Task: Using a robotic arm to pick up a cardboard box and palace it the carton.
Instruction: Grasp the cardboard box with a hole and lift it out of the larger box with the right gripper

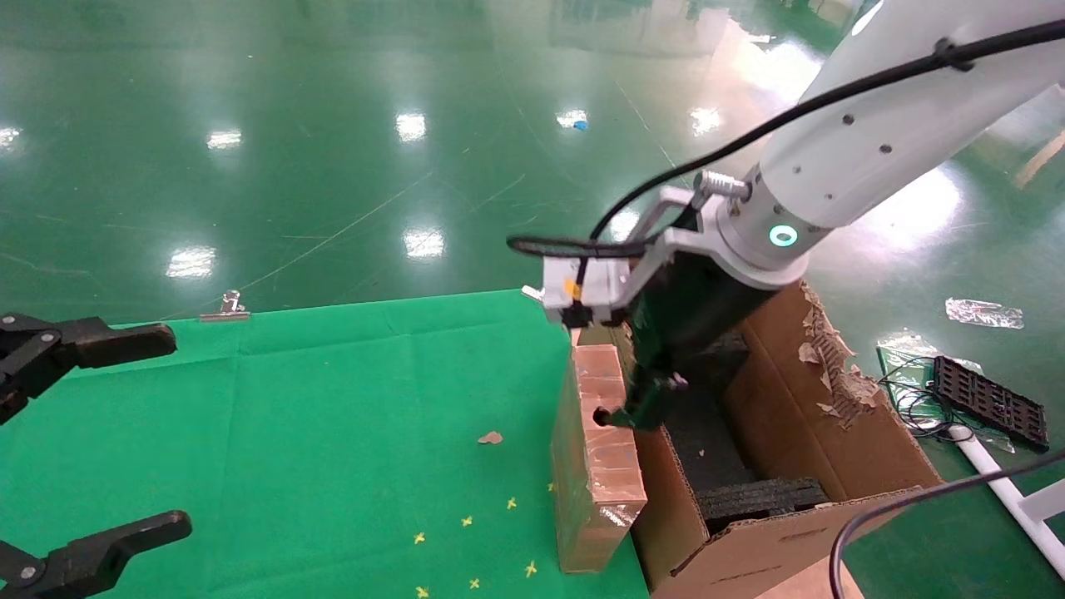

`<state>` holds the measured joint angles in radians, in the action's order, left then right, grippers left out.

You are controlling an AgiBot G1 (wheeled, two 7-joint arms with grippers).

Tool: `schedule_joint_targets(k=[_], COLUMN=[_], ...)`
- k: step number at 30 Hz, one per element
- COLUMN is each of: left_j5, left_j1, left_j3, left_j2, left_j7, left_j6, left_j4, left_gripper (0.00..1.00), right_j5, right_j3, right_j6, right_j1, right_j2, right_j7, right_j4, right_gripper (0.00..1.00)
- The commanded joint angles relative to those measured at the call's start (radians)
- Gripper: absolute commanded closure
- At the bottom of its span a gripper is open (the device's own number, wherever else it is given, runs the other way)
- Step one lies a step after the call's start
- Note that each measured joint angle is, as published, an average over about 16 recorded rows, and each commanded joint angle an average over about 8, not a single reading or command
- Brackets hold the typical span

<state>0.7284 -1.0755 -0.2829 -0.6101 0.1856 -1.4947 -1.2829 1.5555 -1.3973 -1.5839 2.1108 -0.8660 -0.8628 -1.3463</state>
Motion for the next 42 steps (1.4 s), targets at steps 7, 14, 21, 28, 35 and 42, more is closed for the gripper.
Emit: schedule_joint_targets(k=[7, 14, 21, 28, 35, 42], left_j5=[0.0, -0.001, -0.001, -0.001, -0.002, -0.002], left_j1=[0.0, 0.0, 0.0, 0.0, -0.001, -0.001], left_j3=[-0.001, -0.001, -0.002, -0.002, -0.003, -0.003], left_j2=[0.0, 0.0, 0.001, 0.001, 0.001, 0.001], left_j7=[0.0, -0.001, -0.001, -0.001, -0.001, -0.002], left_j6=[0.0, 0.0, 0.001, 0.001, 0.001, 0.001], left_j4=[0.0, 0.0, 0.0, 0.0, 0.0, 0.0], left_gripper=[0.0, 0.0, 0.0, 0.0, 0.0, 0.0], right_j5=[-0.046, -0.061, -0.086, -0.182, -0.281, -0.326], right_j3=[-0.177, -0.222, -0.226, -0.213, -0.235, -0.271], right_j6=[0.023, 0.045, 0.051, 0.027, 0.016, 0.01], right_j1=[0.049, 0.048, 0.07, 0.094, 0.045, -0.005], right_j2=[-0.025, -0.039, -0.025, -0.02, -0.068, -0.124], right_j7=[-0.039, -0.063, -0.11, -0.296, -0.482, -0.521], right_j4=[0.002, 0.005, 0.03, 0.205, 0.475, 0.634], right_gripper=[0.0, 0.0, 0.0, 0.0, 0.0, 0.0])
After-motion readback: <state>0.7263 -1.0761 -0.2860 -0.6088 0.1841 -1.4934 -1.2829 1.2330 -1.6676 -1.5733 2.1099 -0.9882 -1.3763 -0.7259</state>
